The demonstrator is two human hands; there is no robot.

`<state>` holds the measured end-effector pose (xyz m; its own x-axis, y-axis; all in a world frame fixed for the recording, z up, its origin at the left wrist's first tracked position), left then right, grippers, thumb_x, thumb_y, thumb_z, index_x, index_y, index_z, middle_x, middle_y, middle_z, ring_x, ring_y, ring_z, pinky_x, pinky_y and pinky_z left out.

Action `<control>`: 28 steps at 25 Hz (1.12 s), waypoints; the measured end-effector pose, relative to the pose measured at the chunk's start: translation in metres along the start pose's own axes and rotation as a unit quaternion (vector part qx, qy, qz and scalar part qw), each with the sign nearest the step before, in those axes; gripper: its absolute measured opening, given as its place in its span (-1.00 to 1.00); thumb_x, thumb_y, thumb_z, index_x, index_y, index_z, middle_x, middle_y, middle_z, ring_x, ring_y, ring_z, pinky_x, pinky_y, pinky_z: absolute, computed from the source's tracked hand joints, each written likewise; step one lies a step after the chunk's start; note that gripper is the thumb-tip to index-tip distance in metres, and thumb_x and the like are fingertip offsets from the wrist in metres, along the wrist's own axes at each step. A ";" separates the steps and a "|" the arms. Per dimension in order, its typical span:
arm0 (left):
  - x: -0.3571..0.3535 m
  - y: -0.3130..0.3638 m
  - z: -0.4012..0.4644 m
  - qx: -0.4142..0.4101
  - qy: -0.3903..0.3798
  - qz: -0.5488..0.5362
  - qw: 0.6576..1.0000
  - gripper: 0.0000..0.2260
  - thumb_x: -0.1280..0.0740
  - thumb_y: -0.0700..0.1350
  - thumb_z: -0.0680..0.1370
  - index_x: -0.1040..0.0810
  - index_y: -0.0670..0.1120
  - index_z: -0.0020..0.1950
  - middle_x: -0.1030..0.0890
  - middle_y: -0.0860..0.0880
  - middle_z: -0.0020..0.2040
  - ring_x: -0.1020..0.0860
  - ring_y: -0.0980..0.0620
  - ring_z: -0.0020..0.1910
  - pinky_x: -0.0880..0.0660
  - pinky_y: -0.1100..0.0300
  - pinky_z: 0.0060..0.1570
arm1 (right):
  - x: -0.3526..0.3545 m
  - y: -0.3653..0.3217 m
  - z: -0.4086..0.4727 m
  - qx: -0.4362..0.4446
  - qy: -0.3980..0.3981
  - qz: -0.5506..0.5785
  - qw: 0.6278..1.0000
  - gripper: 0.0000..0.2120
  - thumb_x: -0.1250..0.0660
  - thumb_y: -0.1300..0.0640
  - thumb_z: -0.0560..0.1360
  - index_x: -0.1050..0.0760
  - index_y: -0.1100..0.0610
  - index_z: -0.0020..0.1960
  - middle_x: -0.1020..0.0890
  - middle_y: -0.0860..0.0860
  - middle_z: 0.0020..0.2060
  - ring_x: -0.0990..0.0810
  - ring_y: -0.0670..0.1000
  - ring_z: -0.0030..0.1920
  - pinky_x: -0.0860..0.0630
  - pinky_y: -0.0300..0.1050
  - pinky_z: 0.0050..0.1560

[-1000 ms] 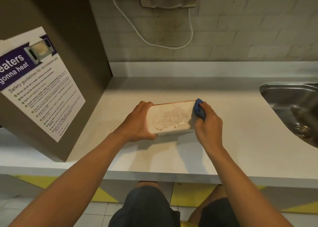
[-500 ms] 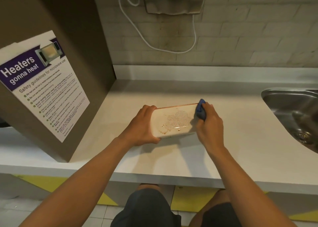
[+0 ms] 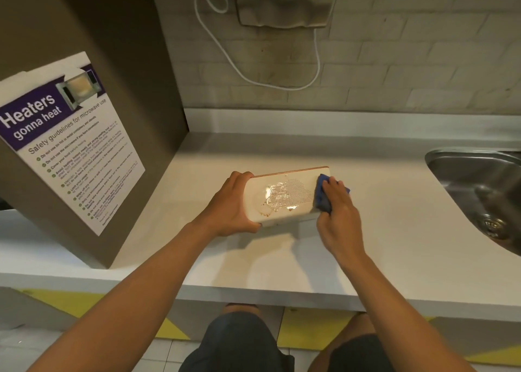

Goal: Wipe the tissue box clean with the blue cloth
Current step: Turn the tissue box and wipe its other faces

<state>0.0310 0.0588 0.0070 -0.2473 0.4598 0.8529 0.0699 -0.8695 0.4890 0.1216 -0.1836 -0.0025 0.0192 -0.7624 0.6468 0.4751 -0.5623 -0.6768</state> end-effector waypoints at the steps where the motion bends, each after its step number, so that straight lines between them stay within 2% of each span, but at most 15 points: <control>1: 0.000 0.000 0.001 0.001 0.000 0.002 1.000 -0.05 -0.67 0.11 0.14 -0.23 0.14 0.40 -0.29 0.15 0.21 -0.42 0.13 0.14 -0.60 0.07 0.05 | -0.007 -0.008 -0.004 0.025 -0.006 -0.014 1.000 -0.37 -0.22 0.41 0.44 -0.26 0.18 0.49 -0.29 0.07 0.48 -0.14 0.09 0.52 -0.14 0.10 0.49; 4: 0.000 -0.002 0.002 0.002 0.001 0.005 1.000 -0.04 -0.67 0.12 0.14 -0.22 0.14 0.41 -0.29 0.15 0.22 -0.42 0.12 0.14 -0.60 0.07 0.05 | -0.030 -0.016 -0.035 0.086 -0.049 -0.035 0.994 -0.35 -0.27 0.34 0.45 -0.23 0.14 0.51 -0.27 0.04 0.49 -0.12 0.04 0.52 -0.07 0.06 0.51; 6: 0.001 -0.001 0.001 -0.002 -0.003 0.006 1.000 -0.04 -0.67 0.13 0.14 -0.23 0.14 0.41 -0.29 0.15 0.22 -0.41 0.13 0.15 -0.60 0.08 0.06 | -0.021 -0.006 -0.046 0.107 -0.048 -0.031 0.993 -0.37 -0.27 0.32 0.46 -0.25 0.12 0.50 -0.26 0.00 0.49 -0.11 -0.02 0.51 -0.09 0.02 0.50; 9: -0.001 0.000 -0.001 0.009 0.002 -0.003 1.000 -0.03 -0.67 0.10 0.15 -0.21 0.13 0.43 -0.29 0.15 0.23 -0.40 0.14 0.15 -0.58 0.11 0.07 | -0.005 0.006 -0.024 0.042 -0.006 -0.034 0.999 -0.40 -0.26 0.38 0.45 -0.29 0.17 0.47 -0.33 0.06 0.46 -0.18 0.06 0.50 -0.18 0.14 0.47; 11: -0.002 0.003 -0.001 0.010 0.011 -0.007 1.000 -0.03 -0.67 0.08 0.16 -0.21 0.12 0.43 -0.28 0.14 0.23 -0.40 0.11 0.15 -0.55 0.13 0.06 | -0.009 -0.010 -0.009 0.008 0.017 -0.044 0.999 -0.43 -0.26 0.41 0.41 -0.35 0.21 0.41 -0.41 0.12 0.40 -0.26 0.15 0.46 -0.12 0.08 0.48; 13: -0.003 0.004 0.000 0.011 0.013 -0.011 1.000 -0.03 -0.68 0.09 0.15 -0.21 0.12 0.43 -0.28 0.14 0.22 -0.42 0.10 0.15 -0.55 0.16 0.03 | -0.026 -0.040 -0.015 0.048 -0.003 -0.058 0.997 -0.42 -0.25 0.41 0.34 -0.40 0.24 0.36 -0.47 0.15 0.33 -0.33 0.19 0.40 -0.06 -0.01 0.46; 15: -0.002 0.003 0.000 0.010 0.011 -0.012 1.000 -0.02 -0.69 0.13 0.15 -0.21 0.12 0.42 -0.29 0.14 0.23 -0.44 0.10 0.14 -0.57 0.19 0.01 | -0.038 -0.053 -0.033 0.106 -0.040 -0.077 0.991 -0.40 -0.28 0.38 0.34 -0.39 0.22 0.38 -0.47 0.13 0.34 -0.34 0.17 0.40 -0.14 0.05 0.49; 17: -0.003 0.002 -0.001 0.007 0.009 -0.013 1.000 -0.02 -0.69 0.13 0.15 -0.22 0.10 0.43 -0.30 0.12 0.23 -0.44 0.10 0.15 -0.57 0.19 0.01 | -0.029 -0.039 -0.034 0.133 -0.045 -0.086 0.986 -0.41 -0.30 0.37 0.35 -0.40 0.20 0.38 -0.47 0.12 0.34 -0.34 0.16 0.40 -0.21 0.07 0.46; 20: -0.005 0.003 -0.002 0.013 0.016 -0.023 1.000 -0.03 -0.67 0.07 0.16 -0.24 0.06 0.45 -0.29 0.11 0.22 -0.42 0.08 0.13 -0.48 0.20 0.01 | -0.013 -0.017 -0.010 0.064 -0.003 -0.088 0.994 -0.44 -0.28 0.39 0.38 -0.40 0.22 0.38 -0.45 0.13 0.37 -0.31 0.17 0.43 -0.29 0.19 0.41; 22: -0.006 0.004 -0.001 0.014 0.019 -0.034 0.999 -0.04 -0.68 0.07 0.16 -0.24 0.06 0.44 -0.29 0.11 0.22 -0.42 0.09 0.12 -0.47 0.22 -0.01 | -0.022 -0.031 -0.006 0.042 0.015 -0.071 0.996 -0.46 -0.26 0.40 0.37 -0.41 0.24 0.35 -0.47 0.15 0.34 -0.32 0.18 0.41 -0.25 0.16 0.43; 25: -0.005 0.003 -0.002 0.007 0.018 -0.033 0.999 -0.05 -0.68 0.09 0.17 -0.24 0.08 0.42 -0.30 0.10 0.22 -0.44 0.08 0.12 -0.54 0.18 0.00 | -0.040 -0.054 -0.033 0.119 -0.034 -0.074 0.990 -0.44 -0.29 0.37 0.36 -0.41 0.23 0.37 -0.49 0.15 0.32 -0.36 0.19 0.39 -0.22 0.09 0.44; 28: -0.006 0.003 -0.004 -0.006 0.016 -0.022 1.000 -0.04 -0.68 0.09 0.16 -0.24 0.07 0.43 -0.31 0.09 0.25 -0.43 0.09 0.15 -0.55 0.13 0.05 | -0.020 -0.028 -0.036 0.149 -0.038 -0.094 0.984 -0.45 -0.27 0.35 0.37 -0.42 0.21 0.37 -0.47 0.13 0.35 -0.36 0.18 0.39 -0.22 0.03 0.43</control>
<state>0.0288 0.0523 0.0027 -0.2809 0.4923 0.8238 0.0457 -0.8506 0.5239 0.0759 -0.1640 -0.0090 -0.0331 -0.6220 0.7823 0.7134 -0.5629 -0.4173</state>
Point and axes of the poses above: each hand's wrist, its own z-axis towards the middle knuckle, its own x-axis out of the back of the hand, y = z × x, the point moved 2 cm from there along z, towards the middle knuckle
